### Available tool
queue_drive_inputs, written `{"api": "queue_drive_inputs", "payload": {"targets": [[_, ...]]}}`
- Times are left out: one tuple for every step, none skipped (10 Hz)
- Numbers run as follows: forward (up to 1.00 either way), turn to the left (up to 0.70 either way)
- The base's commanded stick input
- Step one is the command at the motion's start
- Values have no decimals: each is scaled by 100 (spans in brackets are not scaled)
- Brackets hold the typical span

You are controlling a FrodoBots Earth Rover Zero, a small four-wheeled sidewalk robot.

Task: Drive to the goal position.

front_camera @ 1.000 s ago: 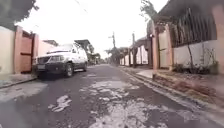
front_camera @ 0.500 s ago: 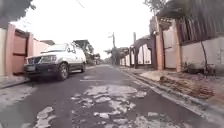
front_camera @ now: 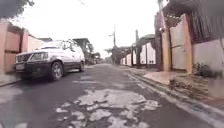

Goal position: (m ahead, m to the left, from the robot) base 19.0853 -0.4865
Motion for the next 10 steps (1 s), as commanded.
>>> {"api": "queue_drive_inputs", "payload": {"targets": [[100,1],[100,3],[100,4],[100,11],[100,18],[100,13],[100,1],[100,0],[100,0],[100,0]]}}
